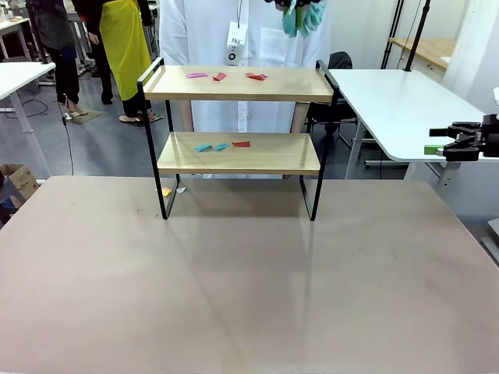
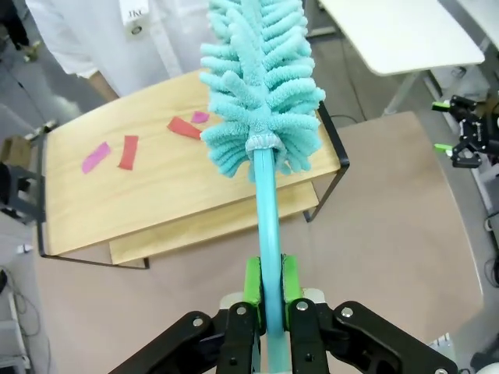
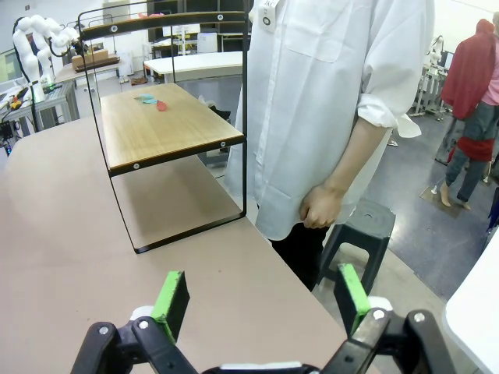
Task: Clean the shelf.
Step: Clean the specific section of the Shelf indicated by the human with the Duster.
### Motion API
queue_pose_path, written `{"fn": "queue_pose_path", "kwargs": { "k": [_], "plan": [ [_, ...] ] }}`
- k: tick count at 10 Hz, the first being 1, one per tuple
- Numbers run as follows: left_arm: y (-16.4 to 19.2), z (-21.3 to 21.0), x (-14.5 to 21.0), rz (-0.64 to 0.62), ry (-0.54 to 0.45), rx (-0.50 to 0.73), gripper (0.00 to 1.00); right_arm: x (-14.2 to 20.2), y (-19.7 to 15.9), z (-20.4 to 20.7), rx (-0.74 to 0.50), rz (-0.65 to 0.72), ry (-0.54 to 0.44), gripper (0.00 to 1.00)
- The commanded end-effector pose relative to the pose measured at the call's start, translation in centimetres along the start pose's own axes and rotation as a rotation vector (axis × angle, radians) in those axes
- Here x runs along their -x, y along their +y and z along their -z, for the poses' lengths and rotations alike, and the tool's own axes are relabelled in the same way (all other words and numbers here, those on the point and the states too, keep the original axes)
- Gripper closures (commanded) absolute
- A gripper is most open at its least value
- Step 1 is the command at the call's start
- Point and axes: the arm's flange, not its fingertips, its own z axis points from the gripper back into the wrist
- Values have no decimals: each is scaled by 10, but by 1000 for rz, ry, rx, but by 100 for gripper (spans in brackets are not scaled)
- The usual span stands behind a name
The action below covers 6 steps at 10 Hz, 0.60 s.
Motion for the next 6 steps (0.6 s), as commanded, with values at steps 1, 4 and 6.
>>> {"fn": "queue_pose_path", "kwargs": {
  "k": [1,4,6],
  "plan": [
    [-20,21,9,-81,-20,-38,87,-4,0,0,2,1,9,0],
    [-31,37,21,-171,17,-5,87,-4,0,0,2,1,9,0],
    [-33,45,26,-193,58,26,87,-4,0,0,2,1,9,0]
  ]
}}
